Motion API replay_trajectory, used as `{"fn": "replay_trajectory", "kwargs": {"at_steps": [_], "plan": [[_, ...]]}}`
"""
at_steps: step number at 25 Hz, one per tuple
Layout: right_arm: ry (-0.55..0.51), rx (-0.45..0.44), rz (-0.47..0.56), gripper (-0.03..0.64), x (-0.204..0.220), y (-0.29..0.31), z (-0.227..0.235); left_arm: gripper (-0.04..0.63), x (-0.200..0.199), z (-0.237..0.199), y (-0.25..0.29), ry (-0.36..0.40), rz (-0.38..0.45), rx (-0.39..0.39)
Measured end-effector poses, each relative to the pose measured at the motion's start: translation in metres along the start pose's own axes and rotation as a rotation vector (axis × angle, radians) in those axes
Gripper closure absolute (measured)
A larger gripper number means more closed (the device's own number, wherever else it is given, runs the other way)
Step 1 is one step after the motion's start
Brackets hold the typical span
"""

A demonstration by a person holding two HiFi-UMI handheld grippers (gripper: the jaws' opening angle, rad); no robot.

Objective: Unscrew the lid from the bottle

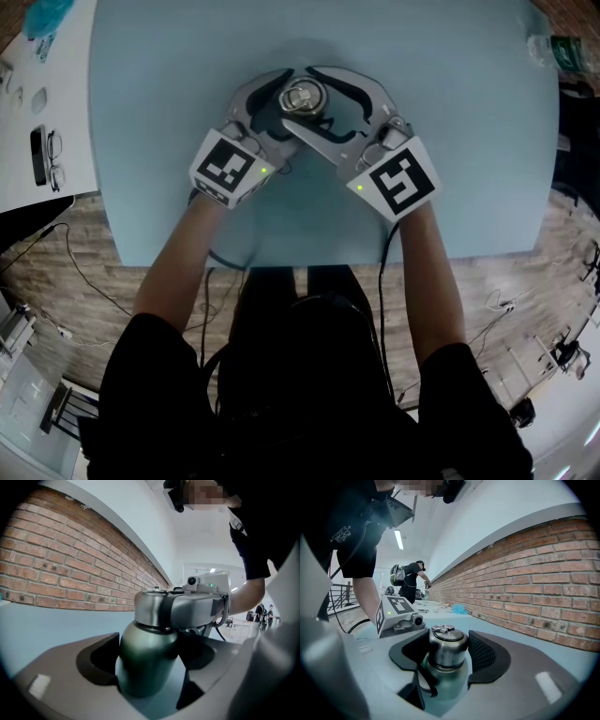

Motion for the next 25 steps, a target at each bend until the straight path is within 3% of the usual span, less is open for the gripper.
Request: {"fn": "replay_trajectory", "kwargs": {"at_steps": [25], "plan": [[0.000,-0.003,0.019,0.350,-0.0011,0.0008,0.0011,0.217,-0.0010,-0.0015,0.0001,0.008,-0.002,0.014]]}}
Point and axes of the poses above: the fingertips, and each gripper's own axes: y forward along the fingers, z to its right, x out of its underside, the point moved 7 cm from there along -y, backward along the fingers, and after that the axes turned 15 degrees about -x, right-handed, at the moved point
